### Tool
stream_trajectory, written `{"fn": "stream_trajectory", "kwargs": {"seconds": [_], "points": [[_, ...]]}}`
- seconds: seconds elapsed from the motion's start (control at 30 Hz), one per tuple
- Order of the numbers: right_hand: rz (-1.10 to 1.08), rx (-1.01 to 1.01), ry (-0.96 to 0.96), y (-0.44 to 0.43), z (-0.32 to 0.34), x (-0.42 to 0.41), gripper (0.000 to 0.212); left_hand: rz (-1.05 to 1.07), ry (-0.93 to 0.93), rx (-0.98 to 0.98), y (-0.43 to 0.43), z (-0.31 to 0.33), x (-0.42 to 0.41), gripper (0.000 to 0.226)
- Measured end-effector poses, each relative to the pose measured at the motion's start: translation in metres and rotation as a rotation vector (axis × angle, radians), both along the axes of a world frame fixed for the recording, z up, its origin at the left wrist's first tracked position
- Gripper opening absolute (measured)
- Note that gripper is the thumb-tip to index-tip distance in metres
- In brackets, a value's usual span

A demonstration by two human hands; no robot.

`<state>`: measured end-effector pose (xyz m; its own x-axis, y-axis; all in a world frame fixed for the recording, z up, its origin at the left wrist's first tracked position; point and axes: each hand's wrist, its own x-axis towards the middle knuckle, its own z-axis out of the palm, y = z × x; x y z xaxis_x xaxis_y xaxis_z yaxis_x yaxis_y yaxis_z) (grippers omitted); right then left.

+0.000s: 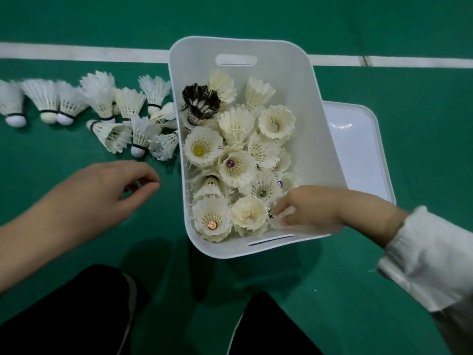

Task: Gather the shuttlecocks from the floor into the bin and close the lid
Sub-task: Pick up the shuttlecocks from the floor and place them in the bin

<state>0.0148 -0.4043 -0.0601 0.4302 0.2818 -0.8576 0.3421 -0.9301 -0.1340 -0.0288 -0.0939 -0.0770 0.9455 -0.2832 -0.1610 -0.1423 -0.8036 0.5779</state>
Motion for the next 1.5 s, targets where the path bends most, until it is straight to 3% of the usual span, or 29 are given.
{"fn": "stream_trajectory", "kwargs": {"seconds": [0.13,0.27,0.4,0.6,0.77,0.97,1.13,1.37,1.5], "points": [[-0.027,0.086,-0.186,0.01,0.036,0.005,0.027,-0.018,0.001,0.005,0.004,0.008,0.001,0.009],[-0.113,0.365,-0.397,0.054,0.076,0.01,0.017,0.022,-0.026,0.053,0.015,0.013,0.005,0.012],[-0.006,0.525,-0.479,0.128,0.088,0.019,0.017,0.082,-0.052,0.115,0.04,0.008,0.013,0.014],[0.064,0.527,-0.432,0.225,0.03,0.042,0.021,0.165,-0.03,0.174,0.084,-0.018,0.03,0.017],[-0.418,0.458,-0.394,0.27,-0.03,0.064,0.023,0.271,0.038,0.186,0.112,-0.05,0.059,0.019],[-0.653,0.371,-0.338,0.313,-0.098,0.067,0.037,0.373,0.062,0.214,0.157,-0.075,0.077,0.019],[-0.749,0.442,-0.436,0.321,-0.095,0.064,0.018,0.416,0.013,0.227,0.192,-0.079,0.092,0.021],[-0.622,0.579,-0.584,0.314,-0.07,0.051,0.015,0.421,-0.128,0.193,0.198,-0.083,0.125,0.024],[-0.812,0.814,-0.447,0.308,-0.063,0.059,0.009,0.423,-0.08,0.181,0.197,-0.082,0.144,0.046]]}}
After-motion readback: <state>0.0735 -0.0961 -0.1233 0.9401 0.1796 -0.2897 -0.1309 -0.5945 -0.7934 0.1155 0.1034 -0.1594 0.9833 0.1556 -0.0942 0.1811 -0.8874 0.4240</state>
